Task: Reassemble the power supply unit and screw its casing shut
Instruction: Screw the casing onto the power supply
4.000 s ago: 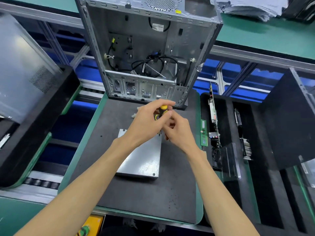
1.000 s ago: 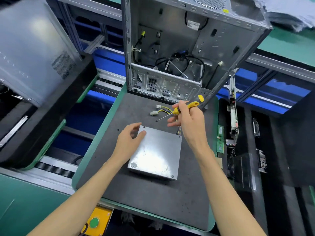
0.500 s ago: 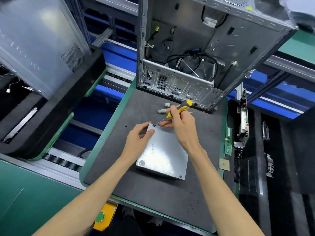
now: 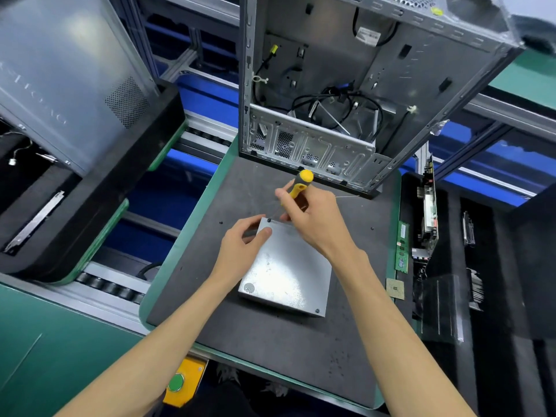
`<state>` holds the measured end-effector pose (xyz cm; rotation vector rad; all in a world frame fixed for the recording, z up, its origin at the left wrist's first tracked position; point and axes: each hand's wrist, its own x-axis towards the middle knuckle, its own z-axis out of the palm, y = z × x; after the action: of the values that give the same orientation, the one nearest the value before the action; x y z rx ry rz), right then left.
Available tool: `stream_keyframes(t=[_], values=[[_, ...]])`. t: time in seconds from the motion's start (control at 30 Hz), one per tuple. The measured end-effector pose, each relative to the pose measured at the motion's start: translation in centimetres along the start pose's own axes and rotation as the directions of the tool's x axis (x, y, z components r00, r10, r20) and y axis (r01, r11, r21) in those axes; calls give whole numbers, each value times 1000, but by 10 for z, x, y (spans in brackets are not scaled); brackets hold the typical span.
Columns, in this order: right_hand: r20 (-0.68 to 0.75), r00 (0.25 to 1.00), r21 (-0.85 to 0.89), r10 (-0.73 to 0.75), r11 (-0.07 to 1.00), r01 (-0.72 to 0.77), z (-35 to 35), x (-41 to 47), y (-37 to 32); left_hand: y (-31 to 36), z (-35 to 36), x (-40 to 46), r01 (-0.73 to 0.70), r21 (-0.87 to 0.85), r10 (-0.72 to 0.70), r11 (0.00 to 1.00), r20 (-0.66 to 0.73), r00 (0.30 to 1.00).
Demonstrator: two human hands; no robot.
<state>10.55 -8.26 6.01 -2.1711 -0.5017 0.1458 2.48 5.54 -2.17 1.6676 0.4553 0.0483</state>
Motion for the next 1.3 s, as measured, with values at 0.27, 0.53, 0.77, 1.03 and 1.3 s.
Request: stream_keyframes(t=[0.27,0.53,0.77,1.03,1.3], values=[[149,989,-136,4,991,17,-1,12,-19,2,-1,0,-27,72,26,997,27,999],[79,997,-178,11,984,3,-4,14,-20,2,0,-2,-8,48,7,999,25,1000],[-67,997,-114,-45,993,37,6,6,-17,0,1,-2,-8,61,8,998,10,1000],[74,997,-188,35,982,-21,4,14,-8,27,-16,2,-135,169,147,976,-62,987],[278,960,-143,-46,986,89,4,18,-20,141,-33,-4,-645,421,572,638,300,763]])
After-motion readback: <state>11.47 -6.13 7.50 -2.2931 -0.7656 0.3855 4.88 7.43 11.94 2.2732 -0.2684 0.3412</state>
